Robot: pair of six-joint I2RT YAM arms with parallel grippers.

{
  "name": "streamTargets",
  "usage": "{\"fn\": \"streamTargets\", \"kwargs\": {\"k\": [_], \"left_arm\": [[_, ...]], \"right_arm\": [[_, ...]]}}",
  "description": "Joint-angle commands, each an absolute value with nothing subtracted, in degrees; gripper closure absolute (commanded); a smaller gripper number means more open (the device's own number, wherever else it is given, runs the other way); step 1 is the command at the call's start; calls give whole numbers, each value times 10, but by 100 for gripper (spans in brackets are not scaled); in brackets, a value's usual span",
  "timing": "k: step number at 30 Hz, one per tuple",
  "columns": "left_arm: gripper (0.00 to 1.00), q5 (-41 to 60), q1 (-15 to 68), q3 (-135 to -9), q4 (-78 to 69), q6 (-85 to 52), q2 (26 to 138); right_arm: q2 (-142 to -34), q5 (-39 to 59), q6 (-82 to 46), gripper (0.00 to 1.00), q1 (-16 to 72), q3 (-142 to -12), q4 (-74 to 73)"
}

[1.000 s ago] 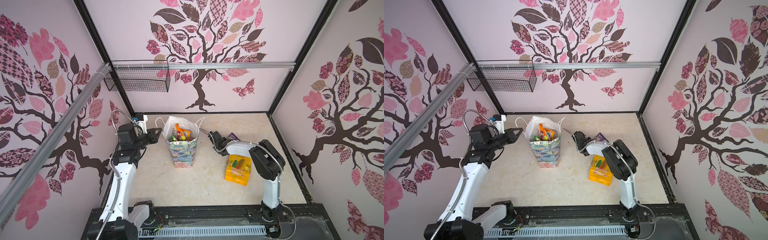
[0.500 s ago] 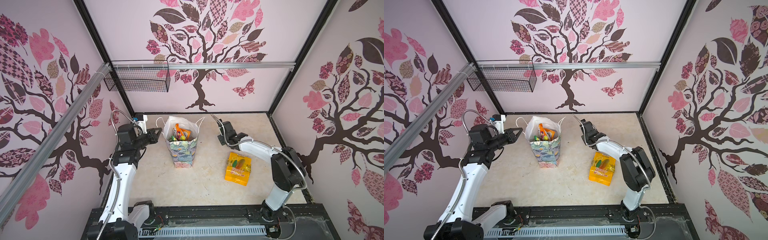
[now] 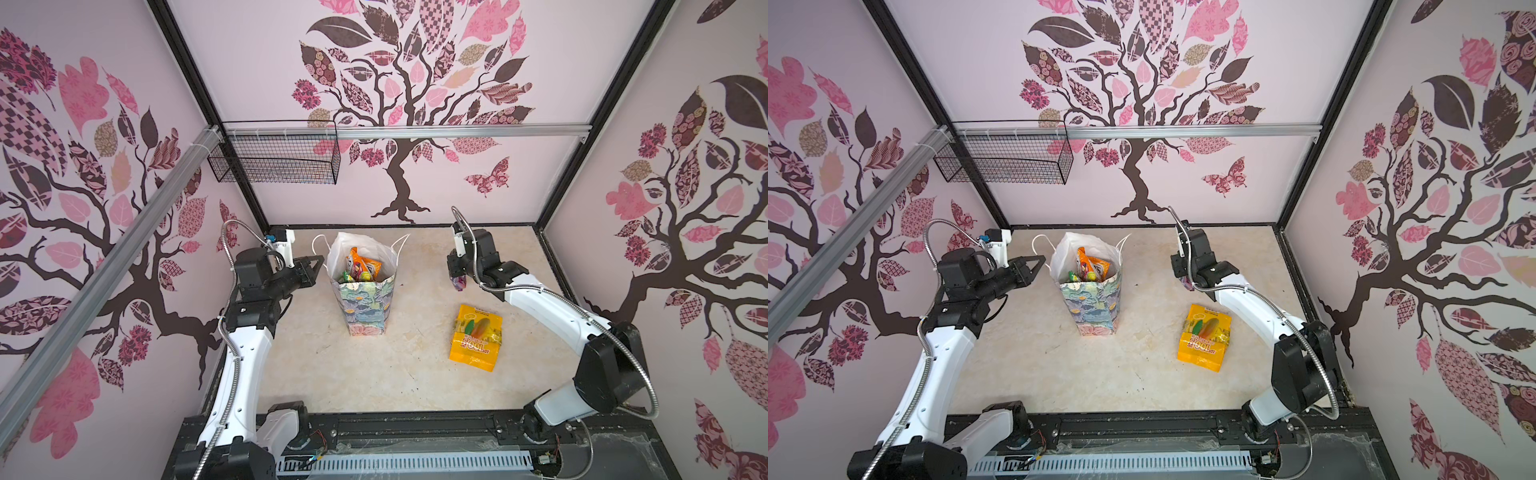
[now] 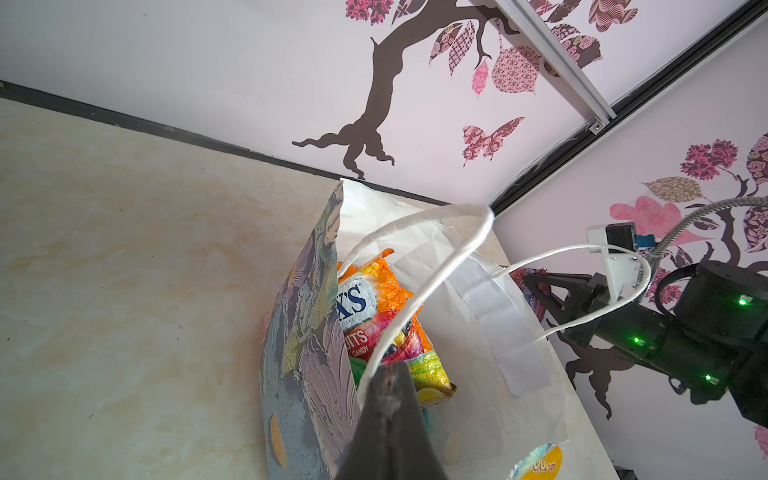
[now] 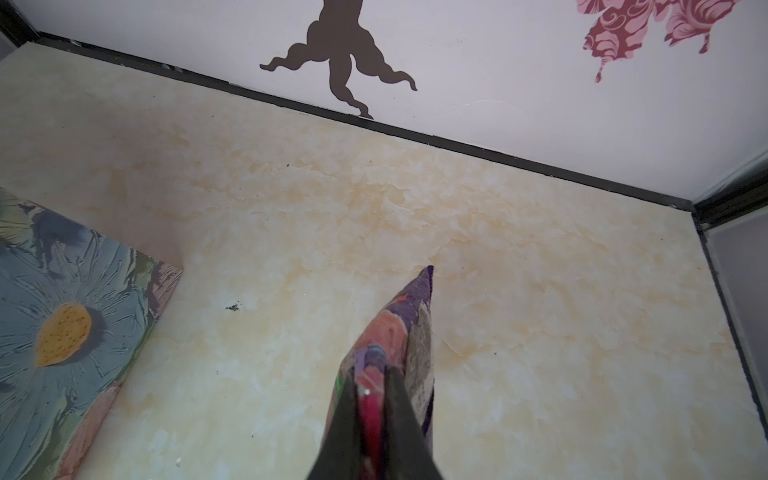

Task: Place the snacks into the paper bag
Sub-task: 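Lift the purple packet and carry it over the white bag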

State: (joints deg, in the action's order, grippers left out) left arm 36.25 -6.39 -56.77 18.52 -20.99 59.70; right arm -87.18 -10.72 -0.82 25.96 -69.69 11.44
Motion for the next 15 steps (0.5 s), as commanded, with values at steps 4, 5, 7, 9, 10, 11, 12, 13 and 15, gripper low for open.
{"fn": "streamTargets", "kwargs": {"k": [4,5,7,9,10,11,12,13,15], "left_arm": [[100,362,-67,-558,165,-207,585],[100,362,-67,-559,165,-207,585],[100,363,-67,-558,165,-207,584],[100,362,-66,-558,165,-207,583],[100,362,-67,-558,165,-207,583],[100,362,-67,-558,165,-207,582],[100,363,-66,-558,165,-207,583],[100,363,-67,-558,164,-207,583],[100,363,-67,-557,164,-208,582]], "right_arm": [[-817,-83,-25,100,259,-697,109],[-814,-79,-25,100,259,-699,113],[-808,-70,-28,100,259,-703,121],[-796,-56,-30,100,259,-704,125],[-790,-48,-32,100,259,-705,127],[-783,-37,-35,100,259,-707,130],[-775,-22,-35,100,259,-710,134],[-769,-9,-37,100,259,-714,139],[-757,15,-42,100,259,-726,152]]}}
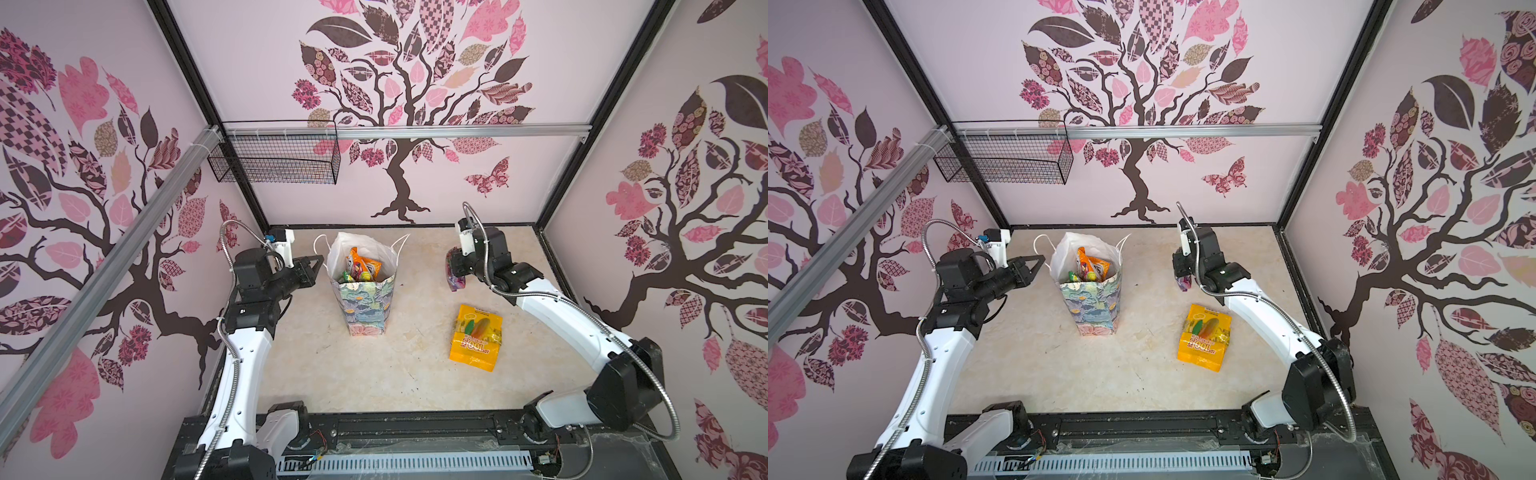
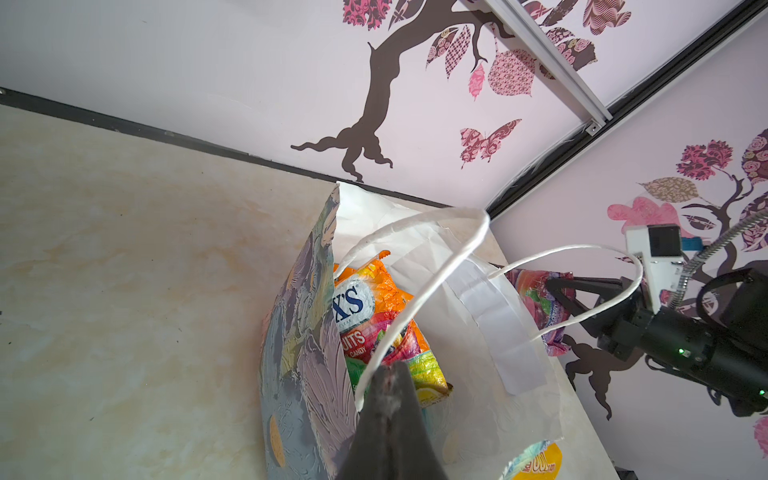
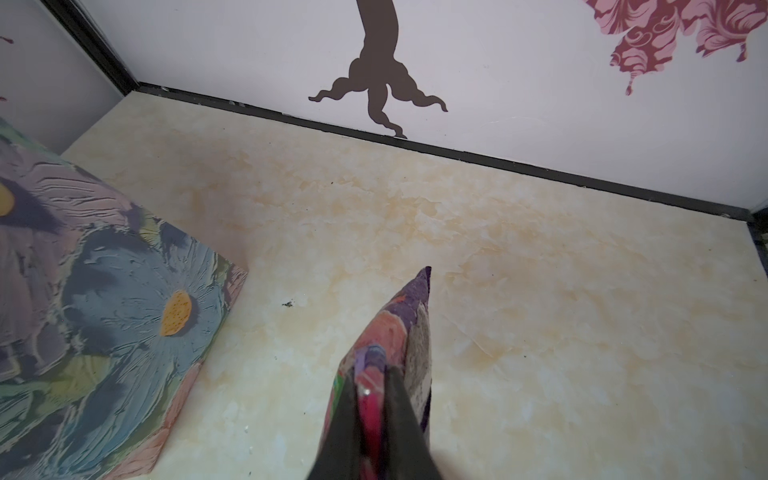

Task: Place the snacks into the paper bag
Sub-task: 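Lift the purple packet and carry it over the white bag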

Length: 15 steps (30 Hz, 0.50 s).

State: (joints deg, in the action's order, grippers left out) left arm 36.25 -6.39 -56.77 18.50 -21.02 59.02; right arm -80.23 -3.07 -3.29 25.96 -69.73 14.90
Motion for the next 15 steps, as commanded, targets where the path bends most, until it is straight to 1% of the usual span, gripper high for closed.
{"fn": "streamTargets", "kwargs": {"k": [1,7,10,15], "left_arm": [[100,363,-66,-557,164,-208,582],[100,363,-67,-557,162,-210,579],[100,365,-67,-556,161,-212,581],[100,365,-67,-556,160,-212,578]], "right_arm": [[-755,27,-44,100,259,-735,161],[-746,98,-57,100,259,-799,220],[-748,103,-71,100,266,-841,245],[-765,77,-72,100,292,-946,297]]}}
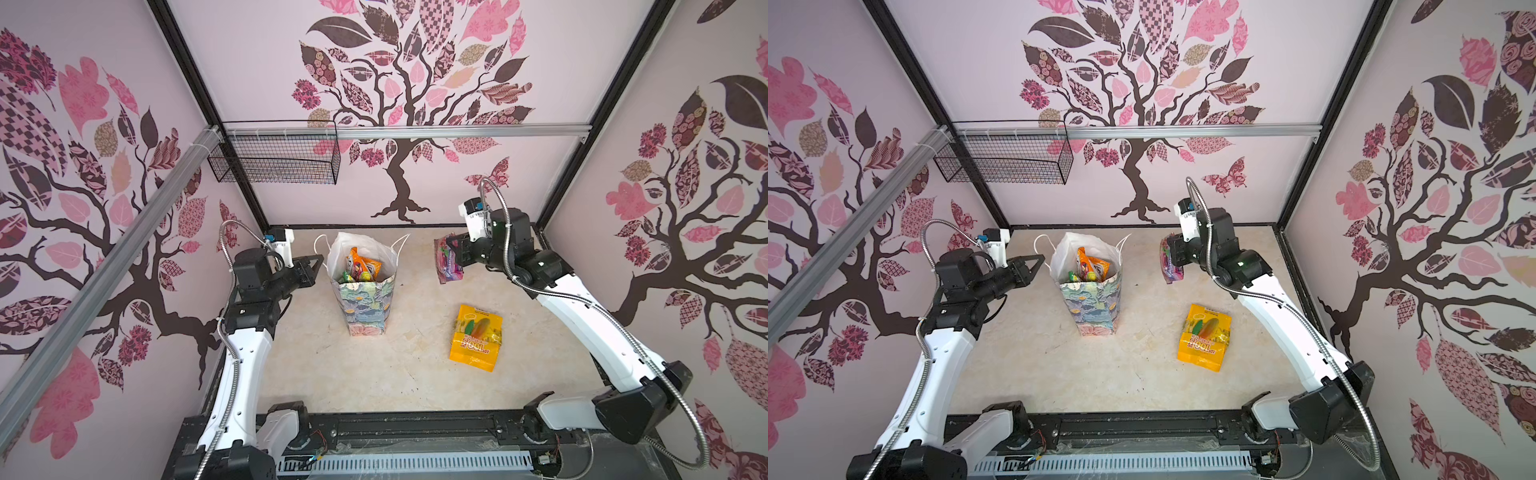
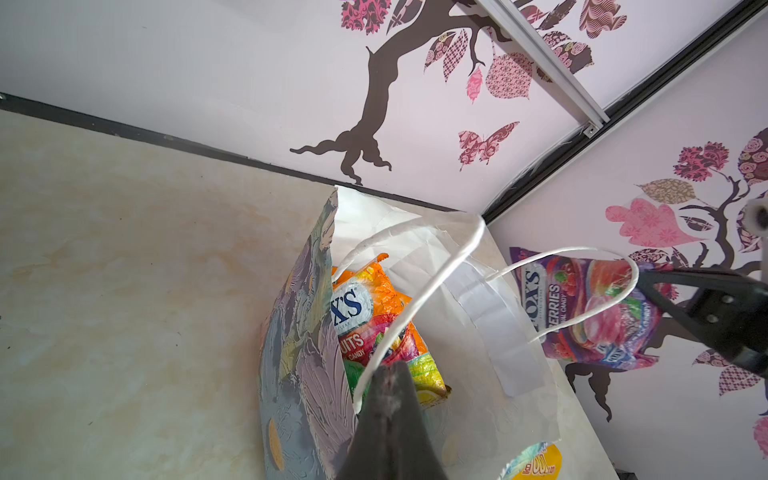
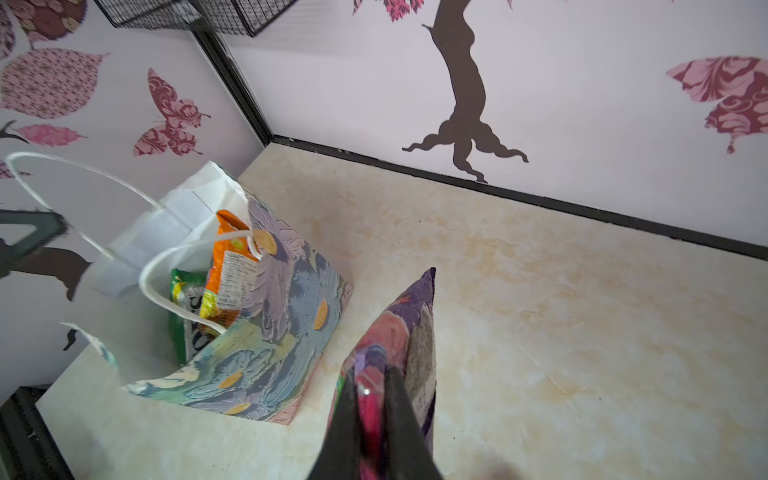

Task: Place the snacks into the paper bag
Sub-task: 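Lift the purple packet and carry it over the white bag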

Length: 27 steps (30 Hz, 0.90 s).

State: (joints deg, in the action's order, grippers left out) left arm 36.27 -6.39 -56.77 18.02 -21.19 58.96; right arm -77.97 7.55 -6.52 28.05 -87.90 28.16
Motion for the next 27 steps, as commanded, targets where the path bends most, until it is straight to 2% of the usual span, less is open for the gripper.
{"fn": "streamTargets", "kwargs": {"k": [1,4,21,27], "left_arm": [[100,365,-67,-556,160,-211,577],[100,366,-66,-556,158,-214,573],[100,363,-57,-553,155,-215,567],[100,362,-56,-553,154,-216,567]], "right_arm": [[-770,64,-71,100,298,-968,309],[-800,-9,-46,100,337,-1043,351],[-902,148,-135,100,354,-1288,371],[-955,150,-129,100,387,-1378,417]]}}
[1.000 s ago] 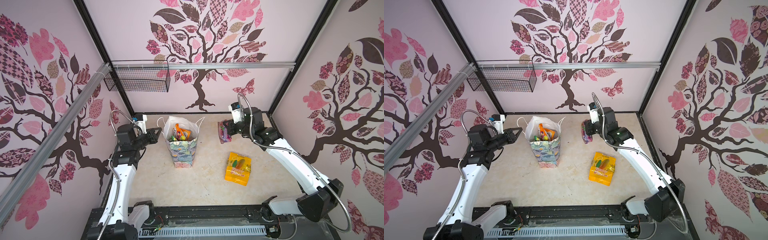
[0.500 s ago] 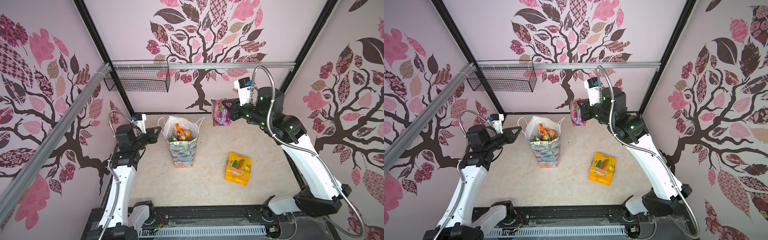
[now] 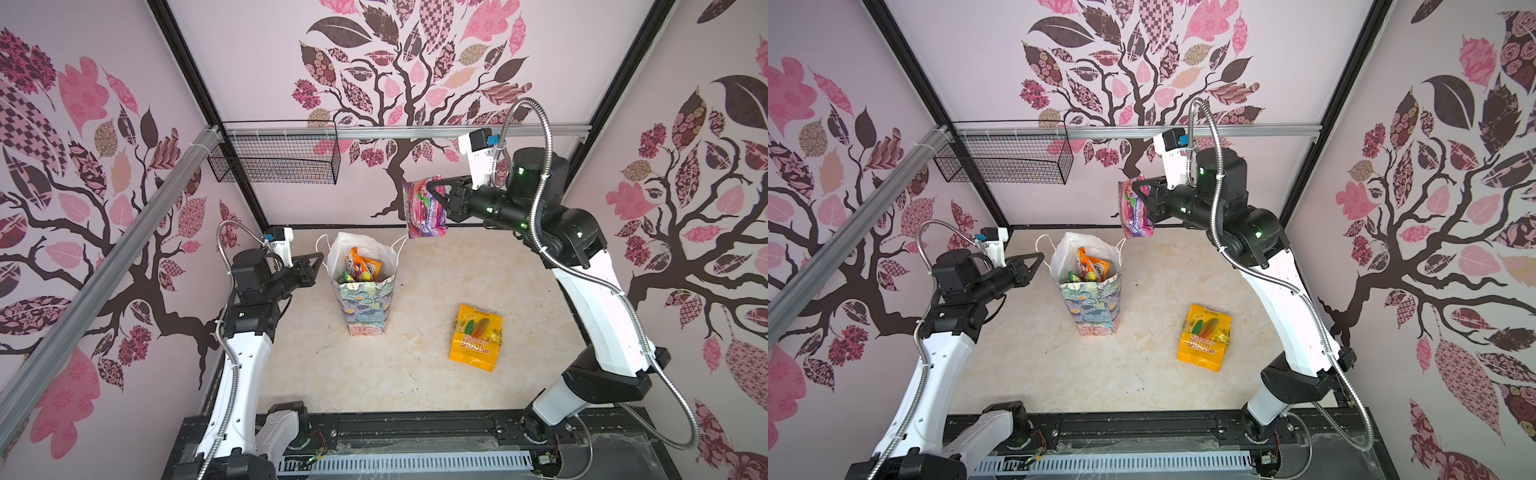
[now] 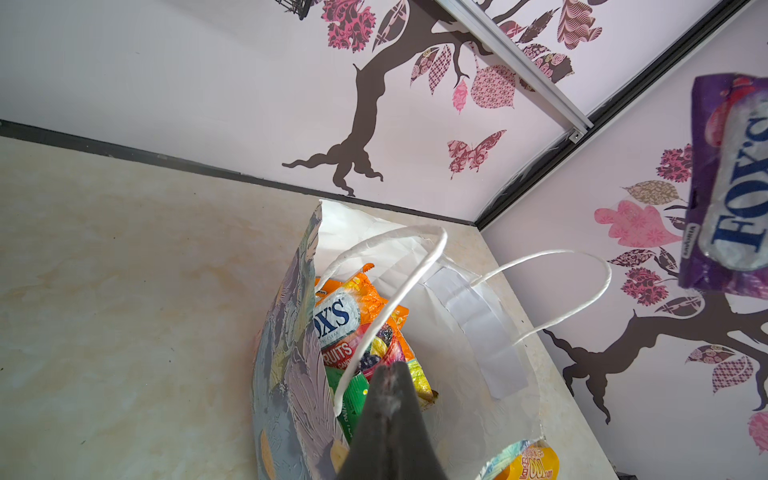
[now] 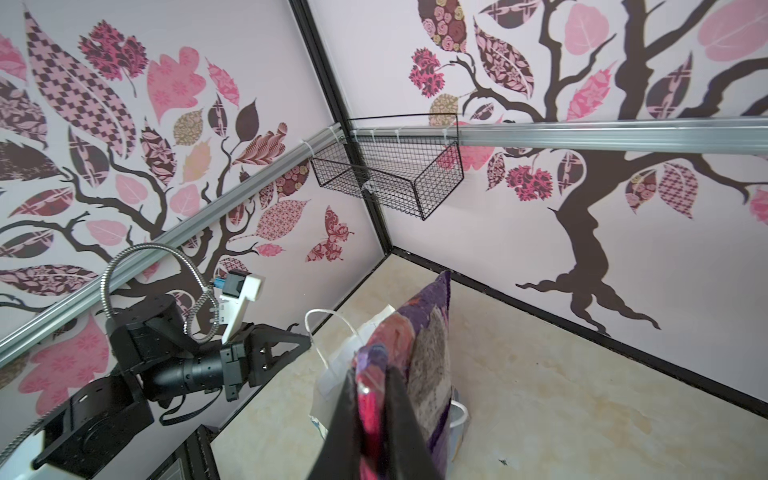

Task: Place the snacks into the paper bag
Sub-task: 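Lift the purple packet and carry it over the white bag, then lower the purple packet into the bag and open the right gripper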

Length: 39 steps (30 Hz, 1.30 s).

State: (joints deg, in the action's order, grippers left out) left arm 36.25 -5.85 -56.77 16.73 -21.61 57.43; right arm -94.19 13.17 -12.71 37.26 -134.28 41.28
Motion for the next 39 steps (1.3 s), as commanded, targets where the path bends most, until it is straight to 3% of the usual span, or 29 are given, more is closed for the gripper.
{"fn": "streamTargets", "kwargs": {"k": [1,13,28,39], "left_arm": [[100,362,-57,-553,154,-215,567],[100,359,-57,-552,153,-214,566],[100,356,-56,-551,153,-214,562],[100,353,-57,-550,154,-214,559]], "right_arm": [[-958,155,-134,100,394,-1380,413],[-1049,138,-145,100,501,-1410,372],[-1097,-23,-170,100,507,-1381,369],[-1109,-72,-181,100,508,-1327,374]]}}
